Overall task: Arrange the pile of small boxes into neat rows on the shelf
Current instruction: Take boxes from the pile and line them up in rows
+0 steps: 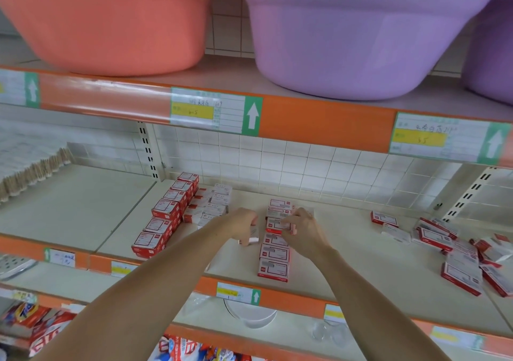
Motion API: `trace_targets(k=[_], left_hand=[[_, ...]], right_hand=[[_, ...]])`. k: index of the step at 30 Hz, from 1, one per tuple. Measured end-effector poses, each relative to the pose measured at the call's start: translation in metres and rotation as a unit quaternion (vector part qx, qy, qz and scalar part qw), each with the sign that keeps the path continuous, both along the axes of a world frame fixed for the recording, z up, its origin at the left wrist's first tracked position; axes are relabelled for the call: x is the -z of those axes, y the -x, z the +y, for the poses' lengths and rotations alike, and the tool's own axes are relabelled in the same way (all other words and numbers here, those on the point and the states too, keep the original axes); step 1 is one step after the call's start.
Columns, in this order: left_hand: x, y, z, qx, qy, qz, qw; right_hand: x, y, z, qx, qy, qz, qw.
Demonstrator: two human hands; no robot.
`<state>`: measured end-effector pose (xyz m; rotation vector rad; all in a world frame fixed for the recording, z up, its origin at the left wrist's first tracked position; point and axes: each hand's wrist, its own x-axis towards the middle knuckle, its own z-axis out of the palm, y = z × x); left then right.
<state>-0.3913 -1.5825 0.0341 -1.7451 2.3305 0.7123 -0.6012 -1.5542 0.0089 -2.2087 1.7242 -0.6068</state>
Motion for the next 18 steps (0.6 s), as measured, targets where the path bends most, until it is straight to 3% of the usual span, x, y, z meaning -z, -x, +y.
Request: trace_targets(k=[4,9,18], left_hand=[[-0.006,0.001,-0.004,0.008,-0.008,0.006,1.0],[-0.011,0.007,-0.008,-0.039,-0.018,0.079,0.996],[-0.006,0.003,-0.012,-0.044,-0.022,0.099,0.994]], right_hand=[[-0.002,-0.005,-0.008,0.061,-0.014,-0.05,0.997],[-0.005,-0.006,-0.018,0.141,-0.05,-0.067,0.986],[-0.011,-0.019,-0.019,0.083,-0.043,-0.004,0.996]])
